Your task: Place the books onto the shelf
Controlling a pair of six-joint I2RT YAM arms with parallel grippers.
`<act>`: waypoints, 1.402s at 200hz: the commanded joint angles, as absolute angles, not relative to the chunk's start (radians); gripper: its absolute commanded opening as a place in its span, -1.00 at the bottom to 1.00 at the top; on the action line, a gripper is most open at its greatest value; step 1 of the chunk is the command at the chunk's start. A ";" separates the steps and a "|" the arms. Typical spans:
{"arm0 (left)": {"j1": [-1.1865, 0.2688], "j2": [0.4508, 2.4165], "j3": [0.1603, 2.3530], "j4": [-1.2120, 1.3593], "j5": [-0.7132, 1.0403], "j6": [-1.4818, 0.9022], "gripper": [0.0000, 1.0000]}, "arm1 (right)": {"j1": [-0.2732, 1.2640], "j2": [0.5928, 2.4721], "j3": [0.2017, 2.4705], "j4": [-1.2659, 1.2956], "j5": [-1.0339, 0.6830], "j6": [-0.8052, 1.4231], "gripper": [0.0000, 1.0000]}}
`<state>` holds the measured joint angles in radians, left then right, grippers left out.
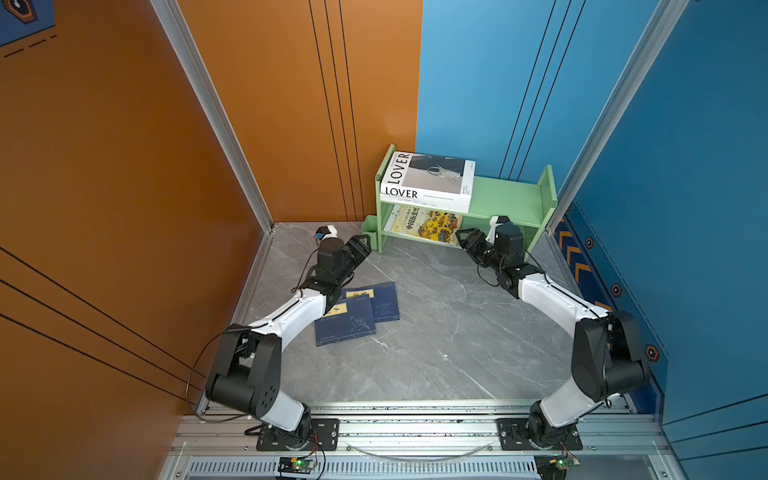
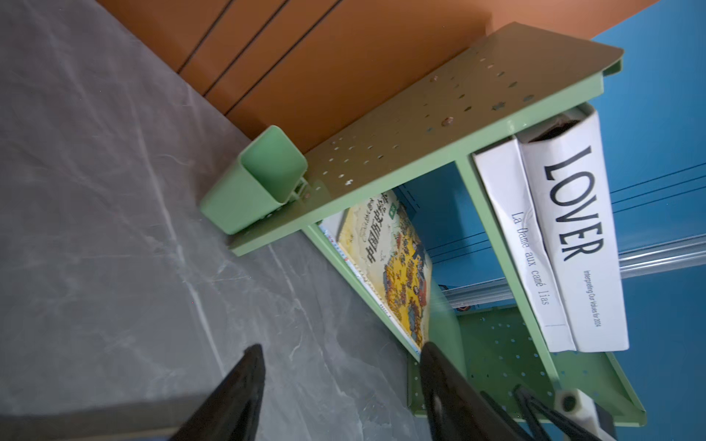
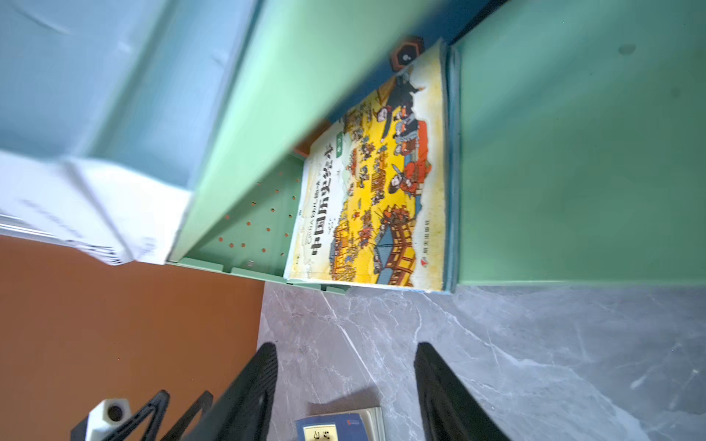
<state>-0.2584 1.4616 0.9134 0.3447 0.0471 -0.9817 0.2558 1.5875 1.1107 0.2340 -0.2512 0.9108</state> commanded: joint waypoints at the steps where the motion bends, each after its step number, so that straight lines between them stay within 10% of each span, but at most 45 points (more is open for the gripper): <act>1: -0.225 1.347 0.852 0.162 0.002 -0.906 0.38 | 0.324 1.543 1.088 0.146 -0.212 0.825 0.21; 149: -0.150 0.566 0.359 -0.411 0.078 -1.139 0.96 | 0.795 1.956 1.406 0.067 -0.285 0.640 0.56; 280: -0.157 0.615 0.249 -0.308 0.129 -1.224 0.96 | 0.873 2.307 1.724 -0.110 -0.210 0.615 0.49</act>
<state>-0.1646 0.5850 0.2642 -0.3565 0.1101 -1.2282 0.8700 2.2711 1.6730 -0.0349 -0.2565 0.6239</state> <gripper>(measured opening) 0.978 0.768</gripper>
